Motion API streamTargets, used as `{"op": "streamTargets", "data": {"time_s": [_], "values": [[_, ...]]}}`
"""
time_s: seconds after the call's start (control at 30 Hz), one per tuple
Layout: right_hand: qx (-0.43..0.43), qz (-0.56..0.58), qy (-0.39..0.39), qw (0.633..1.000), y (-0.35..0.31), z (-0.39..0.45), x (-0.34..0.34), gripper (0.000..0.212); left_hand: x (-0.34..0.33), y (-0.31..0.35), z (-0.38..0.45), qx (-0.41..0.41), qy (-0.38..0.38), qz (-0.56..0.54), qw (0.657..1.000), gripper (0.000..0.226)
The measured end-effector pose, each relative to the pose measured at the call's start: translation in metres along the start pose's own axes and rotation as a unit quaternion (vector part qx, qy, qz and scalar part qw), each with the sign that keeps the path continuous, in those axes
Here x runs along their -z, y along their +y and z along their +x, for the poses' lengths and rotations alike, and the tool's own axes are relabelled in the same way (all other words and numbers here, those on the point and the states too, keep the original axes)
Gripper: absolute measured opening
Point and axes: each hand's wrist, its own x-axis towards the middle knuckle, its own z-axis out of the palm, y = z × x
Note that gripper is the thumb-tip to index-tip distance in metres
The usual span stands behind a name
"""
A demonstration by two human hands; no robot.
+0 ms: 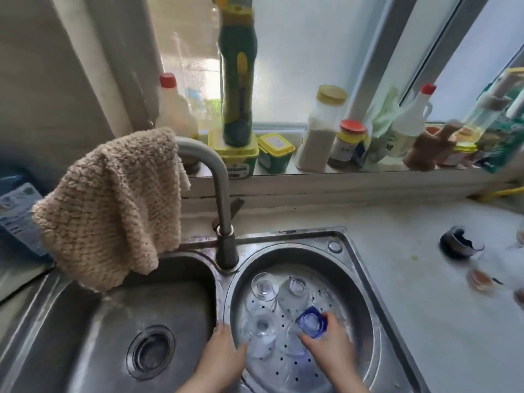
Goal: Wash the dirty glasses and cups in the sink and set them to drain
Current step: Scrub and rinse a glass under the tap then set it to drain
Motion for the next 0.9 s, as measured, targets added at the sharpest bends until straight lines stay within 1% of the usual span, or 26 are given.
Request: {"op": "streamTargets", "data": {"time_s": [0.07, 0.13, 0.2, 0.3, 0.4, 0.57, 0.6, 0.7, 0.77, 0.8, 0.9], "values": [[-0.003, 0.009, -0.037, 0.999, 0.007, 0.009, -0.008, 0.044, -0.01, 0.003, 0.0, 0.023, -0.002, 0.022, 0.999, 0.069], [-0.002, 0.016, -0.056, 0.998, 0.012, 0.017, -0.018, 0.044, -0.013, 0.006, 0.006, 0.038, 0.001, 0.027, 0.999, 0.068], [0.01, 0.021, -0.056, 0.998, 0.017, 0.025, -0.026, 0.046, -0.009, 0.007, 0.009, 0.043, -0.002, 0.025, 0.999, 0.066], [0.008, -0.011, -0.078, 0.997, 0.014, 0.035, -0.03, 0.043, -0.005, 0.005, 0.011, 0.036, -0.011, 0.019, 0.999, 0.066], [0.041, 0.009, -0.064, 0.997, 0.011, 0.045, -0.032, 0.044, -0.009, 0.0, 0.015, 0.036, -0.019, 0.036, 0.999, 0.072], [0.088, -0.016, -0.081, 0.993, 0.005, 0.065, -0.029, 0.057, -0.013, -0.002, 0.021, 0.058, -0.033, 0.058, 0.996, 0.078], [0.097, -0.02, -0.082, 0.992, 0.004, 0.069, -0.03, 0.056, -0.012, -0.001, 0.021, 0.055, -0.036, 0.059, 0.996, 0.078], [0.103, -0.045, -0.108, 0.988, -0.002, 0.079, -0.023, 0.045, -0.009, -0.002, 0.018, 0.036, -0.041, 0.05, 0.997, 0.076], [0.104, -0.055, -0.11, 0.987, -0.003, 0.086, -0.018, 0.044, -0.008, -0.004, 0.016, 0.024, -0.043, 0.044, 0.998, 0.076], [0.102, -0.064, -0.105, 0.987, -0.002, 0.09, -0.015, 0.046, -0.008, -0.005, 0.015, 0.02, -0.042, 0.042, 0.998, 0.076], [0.096, -0.102, -0.079, 0.987, 0.0, 0.105, -0.005, 0.067, -0.007, -0.006, 0.013, 0.015, -0.044, 0.034, 0.998, 0.076]]}}
